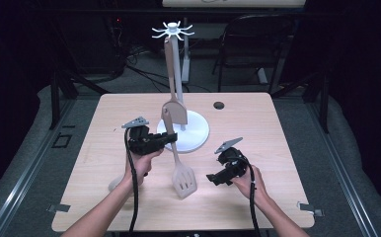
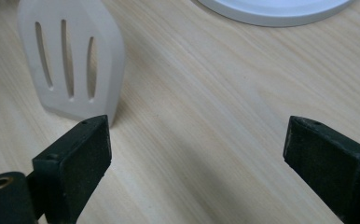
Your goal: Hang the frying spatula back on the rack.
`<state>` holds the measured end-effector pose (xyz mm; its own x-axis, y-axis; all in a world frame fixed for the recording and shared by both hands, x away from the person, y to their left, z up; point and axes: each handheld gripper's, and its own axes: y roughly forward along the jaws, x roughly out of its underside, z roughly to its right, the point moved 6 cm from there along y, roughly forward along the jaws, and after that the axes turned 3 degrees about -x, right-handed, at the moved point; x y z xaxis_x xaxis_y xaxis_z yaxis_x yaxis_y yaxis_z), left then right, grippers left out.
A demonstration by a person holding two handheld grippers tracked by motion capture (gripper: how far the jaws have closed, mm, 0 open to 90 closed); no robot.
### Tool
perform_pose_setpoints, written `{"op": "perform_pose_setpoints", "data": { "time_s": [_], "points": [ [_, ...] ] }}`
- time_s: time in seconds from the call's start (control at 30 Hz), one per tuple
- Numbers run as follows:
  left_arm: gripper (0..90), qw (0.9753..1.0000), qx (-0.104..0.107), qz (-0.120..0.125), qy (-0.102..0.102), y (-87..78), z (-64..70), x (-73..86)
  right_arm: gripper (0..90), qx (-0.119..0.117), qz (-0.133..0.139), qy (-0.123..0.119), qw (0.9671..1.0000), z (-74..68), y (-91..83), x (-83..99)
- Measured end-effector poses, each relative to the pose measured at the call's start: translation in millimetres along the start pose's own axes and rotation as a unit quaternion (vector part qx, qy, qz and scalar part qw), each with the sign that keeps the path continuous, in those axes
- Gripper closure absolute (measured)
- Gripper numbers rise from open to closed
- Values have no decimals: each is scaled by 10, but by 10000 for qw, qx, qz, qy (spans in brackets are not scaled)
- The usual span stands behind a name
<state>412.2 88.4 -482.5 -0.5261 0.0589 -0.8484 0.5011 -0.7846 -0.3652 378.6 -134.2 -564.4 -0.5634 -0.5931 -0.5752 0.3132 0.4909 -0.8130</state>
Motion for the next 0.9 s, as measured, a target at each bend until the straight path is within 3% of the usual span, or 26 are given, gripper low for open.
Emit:
{"op": "perform_pose_setpoints", "data": {
  "time_s": [0.33,0.67,0.9],
  "points": [
    [764,9987,-67,153,479,-80,112,-219,74,78,-19,-72,9999,85,-12,-20],
    [764,9941,-265,163,1042,-138,188,-513,72,132,-60,32,9999,183,-17,5],
    [764,9914,-313,85,1267,-92,205,-667,72,109,-78,-10,9999,185,16,5]
  ]
}}
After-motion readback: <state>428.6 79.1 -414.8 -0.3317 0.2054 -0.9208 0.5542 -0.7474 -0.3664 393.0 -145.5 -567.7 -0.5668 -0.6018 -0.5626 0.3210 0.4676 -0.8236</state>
